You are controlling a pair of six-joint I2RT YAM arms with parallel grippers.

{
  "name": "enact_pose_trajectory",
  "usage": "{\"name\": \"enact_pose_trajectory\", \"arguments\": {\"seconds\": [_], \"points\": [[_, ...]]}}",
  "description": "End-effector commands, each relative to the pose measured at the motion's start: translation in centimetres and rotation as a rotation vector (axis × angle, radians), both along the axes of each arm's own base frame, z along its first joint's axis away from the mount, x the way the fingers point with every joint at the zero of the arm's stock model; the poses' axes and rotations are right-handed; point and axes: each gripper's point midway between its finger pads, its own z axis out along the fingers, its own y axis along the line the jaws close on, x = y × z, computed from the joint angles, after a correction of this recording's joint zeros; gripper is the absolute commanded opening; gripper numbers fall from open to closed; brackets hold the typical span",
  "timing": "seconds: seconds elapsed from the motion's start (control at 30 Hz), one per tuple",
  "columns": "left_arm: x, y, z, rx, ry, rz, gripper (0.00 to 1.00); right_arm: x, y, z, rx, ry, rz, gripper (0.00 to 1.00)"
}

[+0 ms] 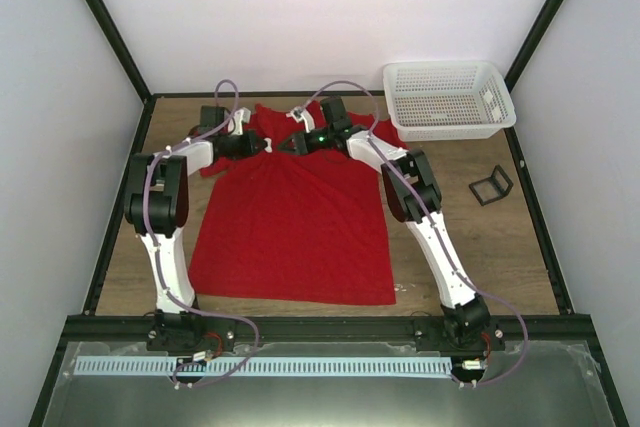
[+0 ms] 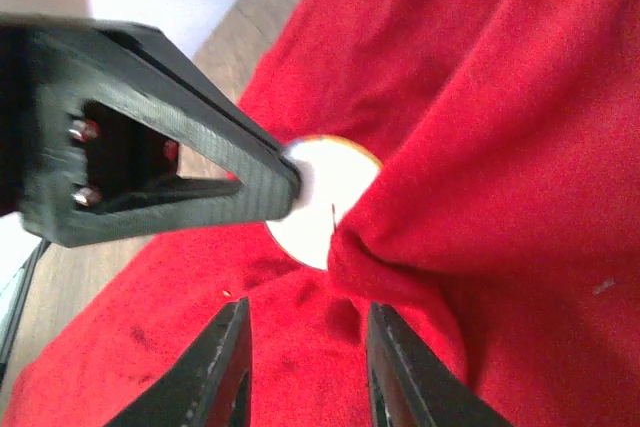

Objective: Pin the brooch onto the clothing

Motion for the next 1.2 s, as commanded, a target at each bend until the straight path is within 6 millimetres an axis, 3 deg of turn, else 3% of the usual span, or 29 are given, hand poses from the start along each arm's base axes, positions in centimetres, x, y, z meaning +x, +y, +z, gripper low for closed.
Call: {"name": "enact_pose_trajectory", "arguments": {"seconds": [0.0, 0.2, 0.33, 0.4, 0.9, 1.17], "points": [[0.1, -0.8, 0.6, -0.083, -0.009, -0.022, 0.0, 0.5, -0.1, 4.8, 0.107, -0.036, 0.02, 0.31], [0.2, -0.8, 0.4, -0.105, -0.006, -0.019, 0.0, 1.0, -0.7, 3.3, 0.145, 0.043, 0.006, 0.34], [0.2, -0.7, 0.2, -0.122, 0.001, -0.02, 0.0, 1.1, -0.8, 2.0, 0.165, 0.088, 0.014, 0.26], [0.1, -0.7, 0.0, -0.132, 0.005, -0.018, 0.0, 1.2, -0.5, 2.3, 0.185, 0.09, 0.03, 0.23], [-0.2, -0.8, -0.2, -0.181, 0.02, -0.035, 0.0, 1.5, 0.1, -0.5, 0.244, 0.187, 0.041, 0.29], [-0.4, -1.3, 0.3, -0.213, -0.003, -0.069, 0.0, 1.8, 0.2, -1.5, 0.258, 0.233, 0.031, 0.23]]}}
